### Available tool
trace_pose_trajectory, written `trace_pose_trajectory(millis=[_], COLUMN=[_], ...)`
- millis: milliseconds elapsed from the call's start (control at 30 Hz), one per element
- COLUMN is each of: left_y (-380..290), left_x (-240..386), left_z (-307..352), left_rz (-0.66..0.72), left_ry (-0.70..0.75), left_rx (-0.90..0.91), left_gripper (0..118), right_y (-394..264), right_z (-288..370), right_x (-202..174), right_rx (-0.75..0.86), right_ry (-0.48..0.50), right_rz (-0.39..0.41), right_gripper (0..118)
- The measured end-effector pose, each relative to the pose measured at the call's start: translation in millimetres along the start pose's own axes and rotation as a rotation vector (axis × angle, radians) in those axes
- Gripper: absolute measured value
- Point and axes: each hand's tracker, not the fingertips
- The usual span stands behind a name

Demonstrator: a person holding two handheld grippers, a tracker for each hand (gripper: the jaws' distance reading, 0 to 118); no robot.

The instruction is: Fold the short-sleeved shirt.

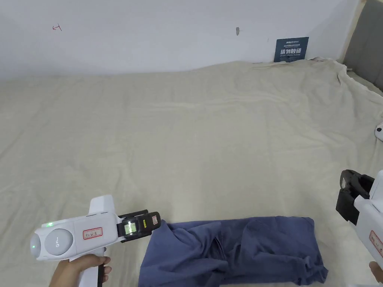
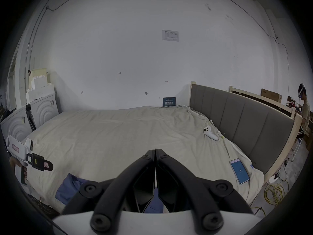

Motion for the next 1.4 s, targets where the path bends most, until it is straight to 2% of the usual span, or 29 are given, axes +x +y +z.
trace_pose_trajectory(millis=[33, 233, 533, 733, 767, 833, 867, 900, 1000, 1100, 1400], left_y=[-2, -23, -39, -43, -44, -45, -44, -44, -37, -33, -25], left_x=[-7, -35, -22, -10, -8, -3, -3, -4, -10, -9, 0], left_z=[-2, -31, -76, -94, -94, -89, -85, -82, -77, -76, -61], left_rz=[0.01, 0.035, -0.05, -0.135, -0.164, -0.249, -0.279, -0.285, -0.181, -0.158, -0.156], left_ry=[-0.003, 0.03, 0.056, 0.126, 0.137, 0.181, 0.198, 0.184, 0.099, 0.096, 0.059], left_rx=[-0.006, -0.12, -0.199, -0.246, -0.252, -0.267, -0.263, -0.258, -0.266, -0.261, -0.24], left_gripper=[106, 106, 106, 97, 93, 74, 63, 46, 17, 11, 7], right_y=[0, -2, -6, -7, -7, -8, -8, -9, -11, -10, -5], right_z=[0, -2, -5, -5, -5, -6, -7, -8, -9, -8, -8], right_x=[-1, -3, -2, 0, 1, 2, 2, 2, 0, -2, -2], right_rx=[-0.002, -0.016, -0.041, -0.047, -0.047, -0.051, -0.054, -0.054, -0.058, -0.056, -0.04], right_ry=[0.001, 0.001, -0.008, -0.013, -0.014, -0.016, -0.015, -0.014, -0.007, -0.003, 0.002], right_rz=[0.002, 0.011, 0.011, 0.007, 0.006, 0.006, 0.006, 0.004, -0.004, -0.007, -0.012], right_gripper=[0, 0, 0, 0, 0, 0, 0, 0, 0, 0, 0])
